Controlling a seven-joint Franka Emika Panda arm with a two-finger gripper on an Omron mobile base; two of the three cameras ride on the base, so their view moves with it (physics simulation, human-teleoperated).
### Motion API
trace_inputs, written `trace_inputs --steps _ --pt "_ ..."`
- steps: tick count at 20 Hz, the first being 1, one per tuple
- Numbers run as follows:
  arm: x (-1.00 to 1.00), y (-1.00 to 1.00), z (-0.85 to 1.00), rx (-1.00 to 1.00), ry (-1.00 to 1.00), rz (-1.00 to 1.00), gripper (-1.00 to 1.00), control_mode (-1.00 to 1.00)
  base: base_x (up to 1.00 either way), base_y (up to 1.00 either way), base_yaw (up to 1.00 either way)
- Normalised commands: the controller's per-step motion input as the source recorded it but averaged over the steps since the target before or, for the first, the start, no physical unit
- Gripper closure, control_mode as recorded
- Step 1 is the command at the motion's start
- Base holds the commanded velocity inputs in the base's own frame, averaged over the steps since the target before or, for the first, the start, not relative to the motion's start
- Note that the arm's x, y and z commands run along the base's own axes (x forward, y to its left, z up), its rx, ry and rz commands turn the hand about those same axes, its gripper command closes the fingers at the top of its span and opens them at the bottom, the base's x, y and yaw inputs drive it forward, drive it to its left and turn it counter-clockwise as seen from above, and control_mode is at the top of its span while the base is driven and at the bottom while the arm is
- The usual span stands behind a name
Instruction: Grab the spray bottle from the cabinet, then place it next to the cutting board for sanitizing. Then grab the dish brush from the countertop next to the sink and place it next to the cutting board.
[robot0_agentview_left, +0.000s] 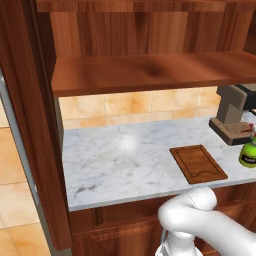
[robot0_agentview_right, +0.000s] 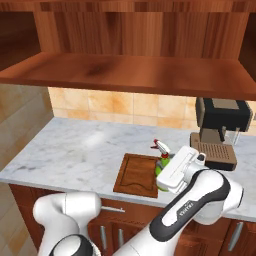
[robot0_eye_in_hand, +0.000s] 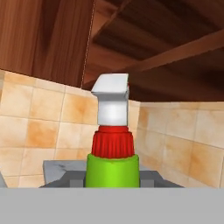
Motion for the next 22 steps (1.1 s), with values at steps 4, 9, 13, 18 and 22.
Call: trace_inputs --steps 4,9,13,18,22 --pt "0.49 -0.05 -0.35 -0.02 0.00 0.00 1.00 -1.00 0.00 0.00 0.00" --pt "0.54 -0.14 -0.36 0.00 0.00 0.00 1.00 -1.00 0.00 0.00 0.00" --pt "0.56 -0.16 -0.43 0.00 0.00 0.00 1.00 -1.00 0.00 0.00 0.00" --pt "0.56 -0.21 -0.49 0.00 0.00 0.00 1.00 -1.00 0.00 0.00 0.00" --pt "0.53 -0.28 -0.54 0.00 0.00 0.00 1.00 -1.00 0.00 0.00 0.00"
